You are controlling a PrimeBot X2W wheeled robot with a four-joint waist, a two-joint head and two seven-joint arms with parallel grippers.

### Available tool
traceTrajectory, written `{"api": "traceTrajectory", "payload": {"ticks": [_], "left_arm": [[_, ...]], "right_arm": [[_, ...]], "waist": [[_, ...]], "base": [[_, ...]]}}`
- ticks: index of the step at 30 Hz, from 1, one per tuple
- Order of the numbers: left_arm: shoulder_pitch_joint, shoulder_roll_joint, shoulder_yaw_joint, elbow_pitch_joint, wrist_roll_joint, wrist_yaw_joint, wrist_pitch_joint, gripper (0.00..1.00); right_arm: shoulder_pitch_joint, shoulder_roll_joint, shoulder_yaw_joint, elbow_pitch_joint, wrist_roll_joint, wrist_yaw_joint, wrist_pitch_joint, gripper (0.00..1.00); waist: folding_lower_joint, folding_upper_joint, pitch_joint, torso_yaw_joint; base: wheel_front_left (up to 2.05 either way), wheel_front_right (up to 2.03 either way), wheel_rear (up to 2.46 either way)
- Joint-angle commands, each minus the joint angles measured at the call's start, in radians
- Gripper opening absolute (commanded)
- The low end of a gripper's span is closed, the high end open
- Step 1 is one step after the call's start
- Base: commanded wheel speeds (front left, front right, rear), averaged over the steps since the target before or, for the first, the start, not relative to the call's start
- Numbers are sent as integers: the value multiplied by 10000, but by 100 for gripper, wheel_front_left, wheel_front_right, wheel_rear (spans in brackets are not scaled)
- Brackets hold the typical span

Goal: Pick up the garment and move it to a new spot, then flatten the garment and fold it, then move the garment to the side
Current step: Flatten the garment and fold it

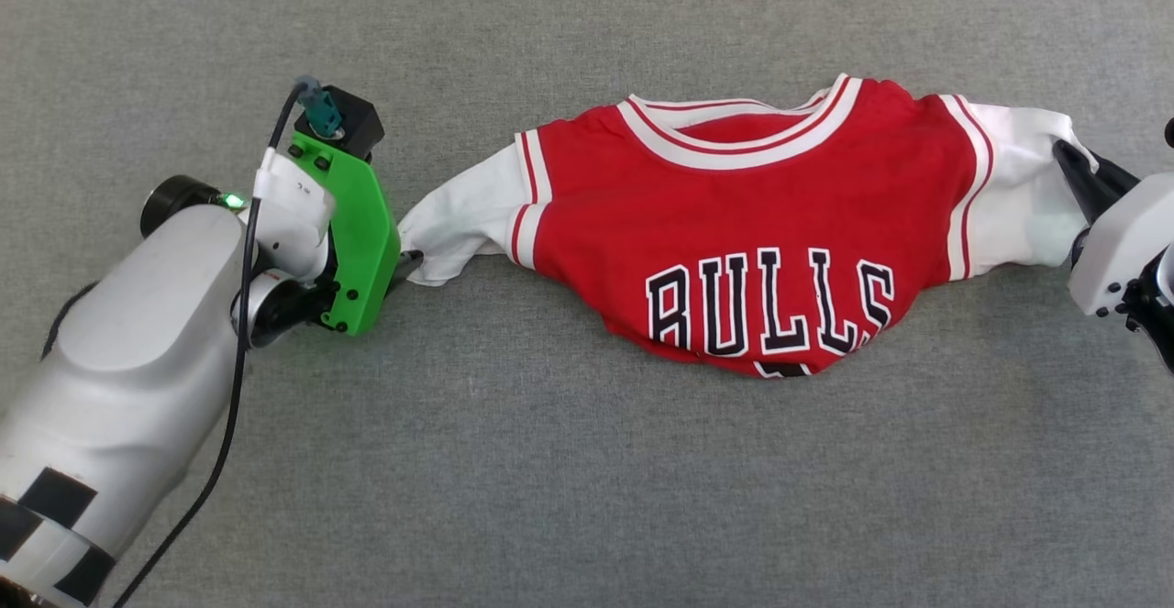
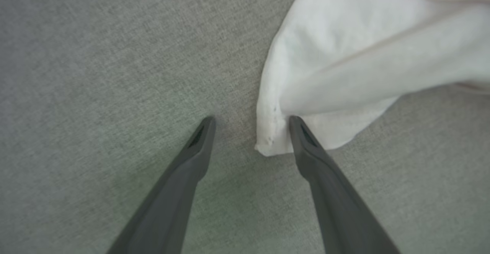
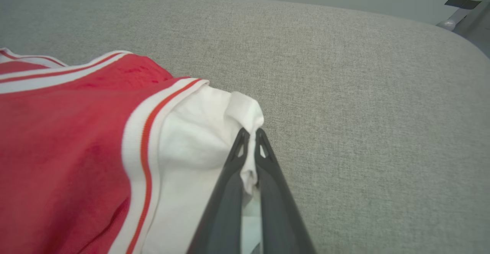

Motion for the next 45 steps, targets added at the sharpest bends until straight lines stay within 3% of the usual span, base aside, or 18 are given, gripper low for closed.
{"api": "traceTrajectory", "payload": {"ticks": [1,8,9,10,11,18,29,37,45], "left_arm": [[-88,31,-267,208,-132,-26,66,100],[-121,61,-1412,346,-1221,-26,291,100],[-145,80,-1577,315,-1406,-26,335,87],[-185,104,-1717,289,-1506,-26,352,36],[-232,138,-1899,277,-1615,-26,389,0],[-648,312,-2598,371,-1949,-26,-274,0],[-1684,978,-3137,-96,-1391,-27,-3841,0],[-2345,1259,-2993,-457,-842,-8,-5592,0],[-3047,1590,-2548,-1518,-188,659,-6467,0]], "right_arm": [[-197,37,46,-21,-103,-7,-12,0],[-429,30,147,69,-100,-7,-66,0],[-463,44,168,88,-99,-7,-77,0],[-488,58,189,99,-96,-7,-85,0],[-518,77,222,114,-90,-7,-91,0],[-671,128,414,215,-58,-7,-306,0],[-723,-221,306,48,16,-7,-843,0],[-682,-670,-40,-539,-19,-7,-828,0],[-805,-1076,-559,-1342,-76,-7,-483,0]], "waist": [[-1,0,137,-81],[-1,0,274,-80],[-1,0,289,-77],[-1,0,303,-74],[-1,0,314,-73],[-1,0,42,-25],[-1,0,-1310,223],[-1,0,-2235,443],[-1,0,-2952,548]], "base": [[0,0,0],[0,0,0],[0,0,0],[0,0,0],[0,0,0],[0,0,0],[0,0,0],[0,0,0],[0,0,0]]}}
